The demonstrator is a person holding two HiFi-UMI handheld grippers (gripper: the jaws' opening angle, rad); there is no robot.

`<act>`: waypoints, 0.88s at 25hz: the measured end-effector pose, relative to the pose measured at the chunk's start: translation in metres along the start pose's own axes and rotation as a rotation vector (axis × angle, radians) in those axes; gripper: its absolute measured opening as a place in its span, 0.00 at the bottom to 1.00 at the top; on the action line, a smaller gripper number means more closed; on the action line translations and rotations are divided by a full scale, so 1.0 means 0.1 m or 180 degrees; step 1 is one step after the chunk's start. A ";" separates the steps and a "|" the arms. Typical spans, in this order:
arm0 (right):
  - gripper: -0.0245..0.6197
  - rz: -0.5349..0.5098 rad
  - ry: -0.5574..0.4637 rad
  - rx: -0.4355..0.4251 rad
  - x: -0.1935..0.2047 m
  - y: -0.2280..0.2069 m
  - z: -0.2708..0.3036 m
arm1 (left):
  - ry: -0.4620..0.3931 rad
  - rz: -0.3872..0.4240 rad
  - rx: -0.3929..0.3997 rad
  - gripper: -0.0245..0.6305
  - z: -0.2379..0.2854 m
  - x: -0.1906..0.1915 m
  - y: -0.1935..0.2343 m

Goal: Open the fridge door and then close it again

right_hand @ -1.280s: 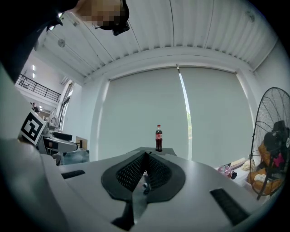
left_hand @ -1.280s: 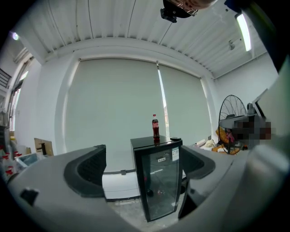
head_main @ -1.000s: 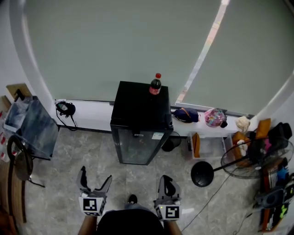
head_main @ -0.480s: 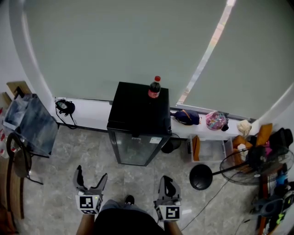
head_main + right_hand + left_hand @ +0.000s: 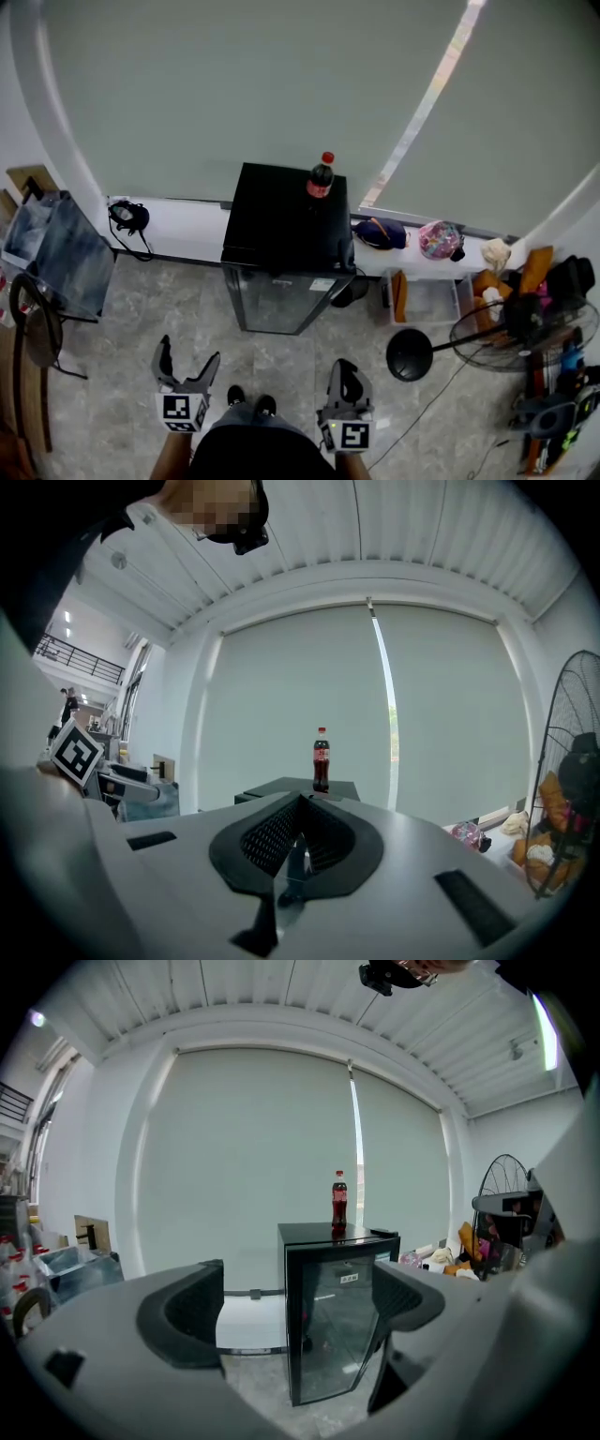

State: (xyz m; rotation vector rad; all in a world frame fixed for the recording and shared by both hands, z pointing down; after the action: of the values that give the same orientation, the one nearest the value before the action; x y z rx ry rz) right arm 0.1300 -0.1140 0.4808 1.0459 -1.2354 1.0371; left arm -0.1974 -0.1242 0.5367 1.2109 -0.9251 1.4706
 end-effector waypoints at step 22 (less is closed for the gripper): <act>0.05 -0.0105 0.0172 0.0430 0.11 0.24 0.05 | 0.0350 0.0012 0.0475 0.74 0.90 0.43 0.29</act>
State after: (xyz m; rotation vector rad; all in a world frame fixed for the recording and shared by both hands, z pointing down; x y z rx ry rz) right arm 0.1060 -0.1137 0.4930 1.1307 -1.1132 1.1287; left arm -0.2061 -0.2077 0.5989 1.2225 -0.7548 1.6158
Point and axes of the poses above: the fingertips, and each gripper's own axes: z forward along the fingers, y to its left, x out of its underside, the point moved 3 cm from there along -z, backward along the fingers, and after that the axes turned 4 degrees about x, right-handed, at the moved point
